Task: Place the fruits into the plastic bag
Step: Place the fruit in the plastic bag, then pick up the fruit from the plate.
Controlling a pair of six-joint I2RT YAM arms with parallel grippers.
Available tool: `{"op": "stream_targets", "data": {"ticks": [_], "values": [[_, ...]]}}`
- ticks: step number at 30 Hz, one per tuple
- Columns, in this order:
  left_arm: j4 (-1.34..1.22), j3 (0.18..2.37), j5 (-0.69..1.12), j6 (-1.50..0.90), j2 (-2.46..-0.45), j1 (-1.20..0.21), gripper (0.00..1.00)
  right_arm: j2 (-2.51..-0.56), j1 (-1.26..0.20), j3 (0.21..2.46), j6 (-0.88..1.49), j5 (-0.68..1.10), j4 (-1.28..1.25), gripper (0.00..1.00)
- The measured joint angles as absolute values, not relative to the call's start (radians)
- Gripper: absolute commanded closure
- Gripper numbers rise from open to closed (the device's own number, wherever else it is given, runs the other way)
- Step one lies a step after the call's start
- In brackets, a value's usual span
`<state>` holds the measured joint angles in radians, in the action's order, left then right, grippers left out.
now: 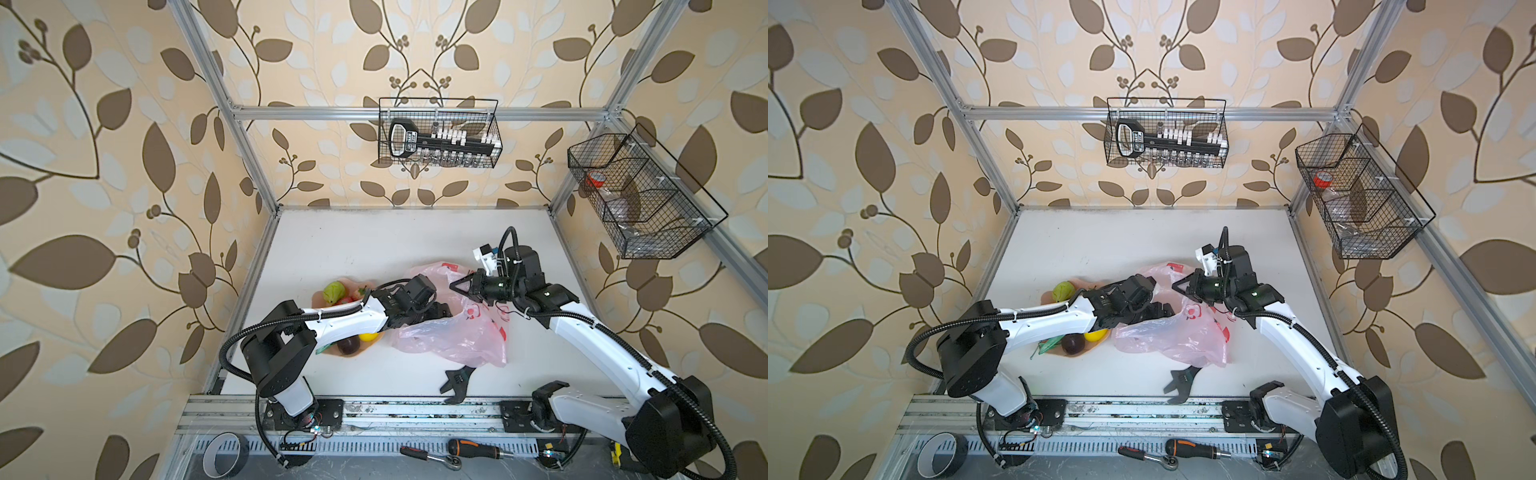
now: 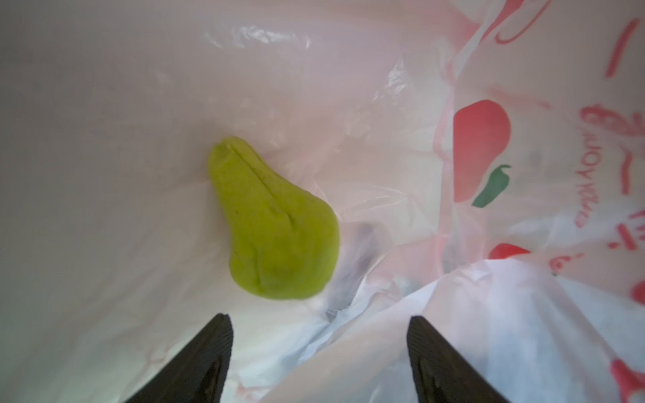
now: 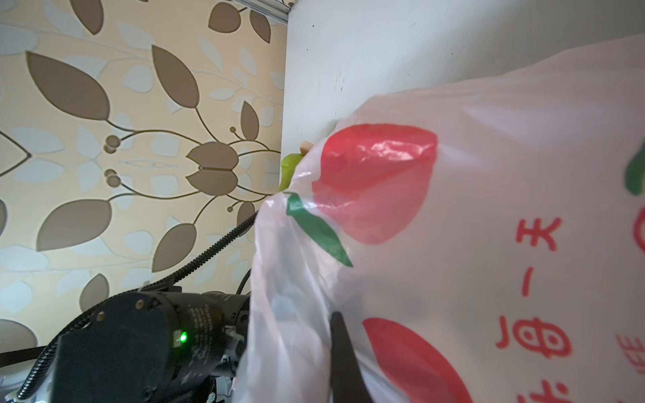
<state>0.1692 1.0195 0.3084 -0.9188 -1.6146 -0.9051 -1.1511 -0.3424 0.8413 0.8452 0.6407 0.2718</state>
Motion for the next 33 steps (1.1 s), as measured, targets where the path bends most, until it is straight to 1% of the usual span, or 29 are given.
{"op": "stream_targets", "data": {"ticks": [5, 8, 18, 26, 29, 33], "values": [[0.207, 1.045, 0.306, -0.914, -1.595, -0.905, 0.15, -1.151, -0.332, 0.841, 0.845, 0.644, 0.272, 1.00], [0.272, 1.060, 0.286, -0.899, -1.544, -0.905, 0.14, -1.151, -0.330, 0.841, 0.845, 0.647, 0.273, 1.00], [0.558, 1.207, 0.171, -0.801, -1.342, -0.905, 0.13, -1.144, -0.314, 0.842, 0.826, 0.648, 0.297, 1.00], [0.802, 1.277, 0.081, -0.719, -1.279, -0.902, 0.11, -1.144, -0.305, 0.852, 0.810, 0.648, 0.320, 1.00], [0.887, 1.301, 0.068, -0.693, -1.250, -0.873, 0.11, -1.144, -0.305, 0.861, 0.802, 0.648, 0.330, 1.00], [0.985, 1.308, 0.060, -0.669, -1.213, -0.748, 0.11, -1.144, -0.303, 0.870, 0.794, 0.648, 0.342, 1.00]]}}
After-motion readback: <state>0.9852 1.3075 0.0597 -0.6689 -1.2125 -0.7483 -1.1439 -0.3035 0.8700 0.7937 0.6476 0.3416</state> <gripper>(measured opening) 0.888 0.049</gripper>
